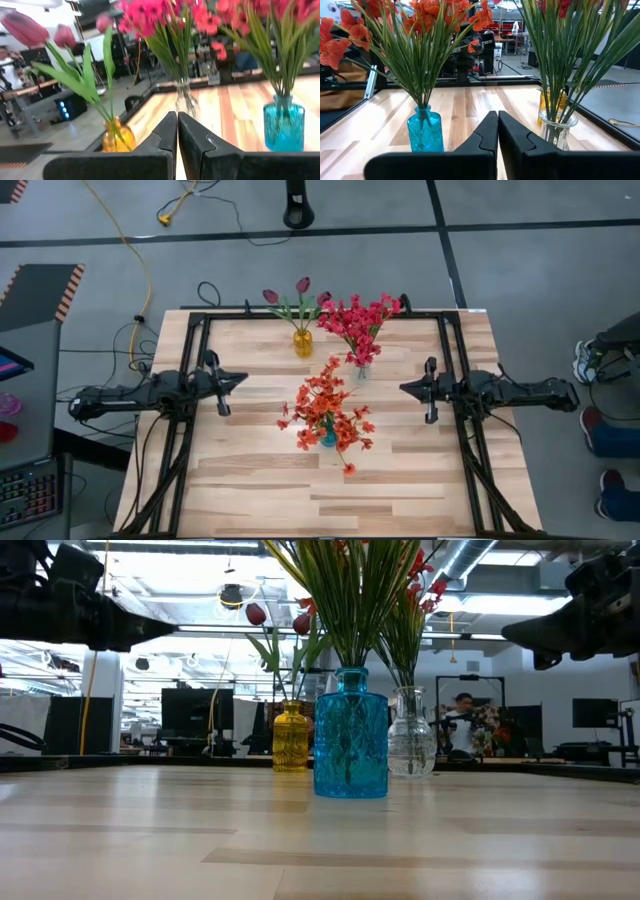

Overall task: Sort flowers into vase by color
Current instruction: Return to Home Position

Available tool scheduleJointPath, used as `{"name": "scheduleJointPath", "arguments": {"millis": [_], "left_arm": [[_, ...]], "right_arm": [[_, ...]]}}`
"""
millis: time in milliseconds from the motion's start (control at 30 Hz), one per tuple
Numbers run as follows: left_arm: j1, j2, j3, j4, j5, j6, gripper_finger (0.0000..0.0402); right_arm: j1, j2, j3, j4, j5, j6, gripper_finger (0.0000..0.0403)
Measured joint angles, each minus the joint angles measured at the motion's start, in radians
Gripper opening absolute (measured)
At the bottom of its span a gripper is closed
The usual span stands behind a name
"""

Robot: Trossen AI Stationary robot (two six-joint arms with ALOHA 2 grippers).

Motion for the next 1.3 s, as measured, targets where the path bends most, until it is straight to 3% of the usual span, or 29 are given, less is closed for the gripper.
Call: {"name": "scheduleJointPath", "arguments": {"millis": [1300], "left_arm": [[0.000, 0.004, 0.001, -0.016, 0.005, -0.071, 0.0002]], "right_arm": [[-0.005, 0.000, -0.001, -0.007, 0.002, 0.001, 0.0043]]}}
